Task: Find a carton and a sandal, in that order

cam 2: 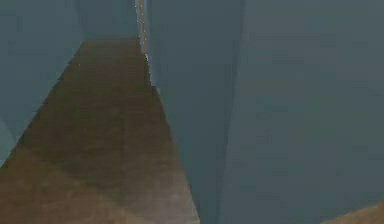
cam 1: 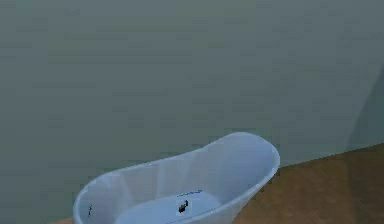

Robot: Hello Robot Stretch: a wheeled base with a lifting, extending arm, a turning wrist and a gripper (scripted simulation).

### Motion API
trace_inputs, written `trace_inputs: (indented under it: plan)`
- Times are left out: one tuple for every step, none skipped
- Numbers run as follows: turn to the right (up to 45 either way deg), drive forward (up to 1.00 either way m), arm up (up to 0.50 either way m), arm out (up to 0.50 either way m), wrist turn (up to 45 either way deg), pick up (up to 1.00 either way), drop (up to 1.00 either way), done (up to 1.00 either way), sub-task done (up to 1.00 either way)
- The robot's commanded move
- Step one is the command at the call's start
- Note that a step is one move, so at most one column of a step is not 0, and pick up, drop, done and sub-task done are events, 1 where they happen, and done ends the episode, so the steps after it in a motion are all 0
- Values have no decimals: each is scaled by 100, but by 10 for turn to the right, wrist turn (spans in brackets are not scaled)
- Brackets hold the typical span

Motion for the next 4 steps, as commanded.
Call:
trace_inputs:
  plan:
    - [270, 0, 0, 0, 0, 0, 0, 0, 0]
    - [0, 40, 0, 0, 0, 0, 0, 0, 0]
    - [450, 0, 0, 0, 0, 0, 0, 0, 0]
    - [30, 0, 0, 0, 0, 0, 0, 0, 0]
